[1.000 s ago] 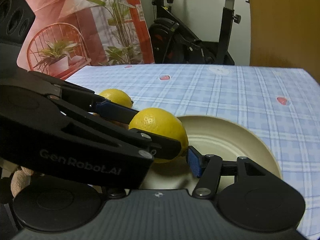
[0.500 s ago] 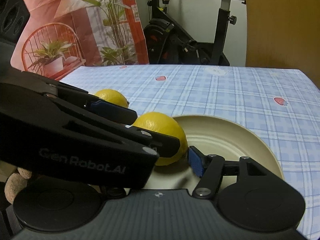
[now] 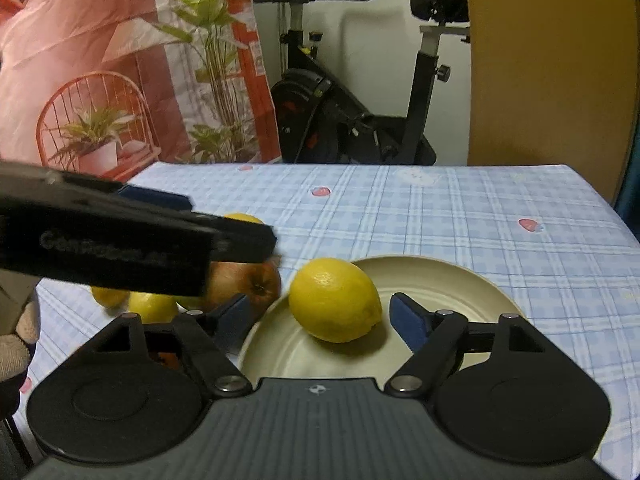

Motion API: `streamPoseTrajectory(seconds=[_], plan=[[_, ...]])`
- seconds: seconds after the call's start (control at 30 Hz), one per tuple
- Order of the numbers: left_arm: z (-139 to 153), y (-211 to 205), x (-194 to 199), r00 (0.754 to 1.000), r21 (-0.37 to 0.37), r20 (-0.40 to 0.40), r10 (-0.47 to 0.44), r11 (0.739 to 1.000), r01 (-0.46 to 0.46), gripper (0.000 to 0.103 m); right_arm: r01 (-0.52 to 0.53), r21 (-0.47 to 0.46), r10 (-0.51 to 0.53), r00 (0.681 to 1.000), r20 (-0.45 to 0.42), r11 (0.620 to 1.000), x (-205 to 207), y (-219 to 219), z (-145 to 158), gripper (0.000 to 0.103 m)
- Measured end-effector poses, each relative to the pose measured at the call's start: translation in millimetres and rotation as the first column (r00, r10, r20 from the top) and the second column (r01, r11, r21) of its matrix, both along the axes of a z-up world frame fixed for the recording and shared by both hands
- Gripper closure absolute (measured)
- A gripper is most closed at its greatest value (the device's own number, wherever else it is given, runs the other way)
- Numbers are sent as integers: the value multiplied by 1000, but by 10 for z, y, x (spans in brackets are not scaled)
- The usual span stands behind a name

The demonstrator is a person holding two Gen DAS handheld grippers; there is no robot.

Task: Organize fruits
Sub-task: 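Carry the lemon onto the beige plate and open the left gripper, then move the left gripper to the dark purple mangosteen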

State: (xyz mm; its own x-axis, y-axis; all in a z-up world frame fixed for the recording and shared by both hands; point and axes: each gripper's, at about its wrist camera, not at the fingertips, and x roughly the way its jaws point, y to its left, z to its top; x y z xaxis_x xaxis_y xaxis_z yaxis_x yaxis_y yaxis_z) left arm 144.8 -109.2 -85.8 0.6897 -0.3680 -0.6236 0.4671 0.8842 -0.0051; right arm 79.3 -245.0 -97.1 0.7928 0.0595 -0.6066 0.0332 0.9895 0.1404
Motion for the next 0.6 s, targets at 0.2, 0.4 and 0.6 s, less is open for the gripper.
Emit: streamPoseTrajectory(seconds=[0.2, 0.4, 0.6], plan=[[167, 376, -152, 996, -47, 0, 88, 995, -87, 15, 8, 27, -9, 1000, 18, 1000, -81, 180, 158, 22], [286, 801, -328, 985, -70, 42, 166, 984, -163, 11, 3, 6, -3, 998, 63, 1000, -221, 393, 257, 20], [335, 1206, -265, 964, -142, 18, 265, 955, -260, 11, -7, 4, 6, 996, 88, 1000, -287, 483, 235, 18]])
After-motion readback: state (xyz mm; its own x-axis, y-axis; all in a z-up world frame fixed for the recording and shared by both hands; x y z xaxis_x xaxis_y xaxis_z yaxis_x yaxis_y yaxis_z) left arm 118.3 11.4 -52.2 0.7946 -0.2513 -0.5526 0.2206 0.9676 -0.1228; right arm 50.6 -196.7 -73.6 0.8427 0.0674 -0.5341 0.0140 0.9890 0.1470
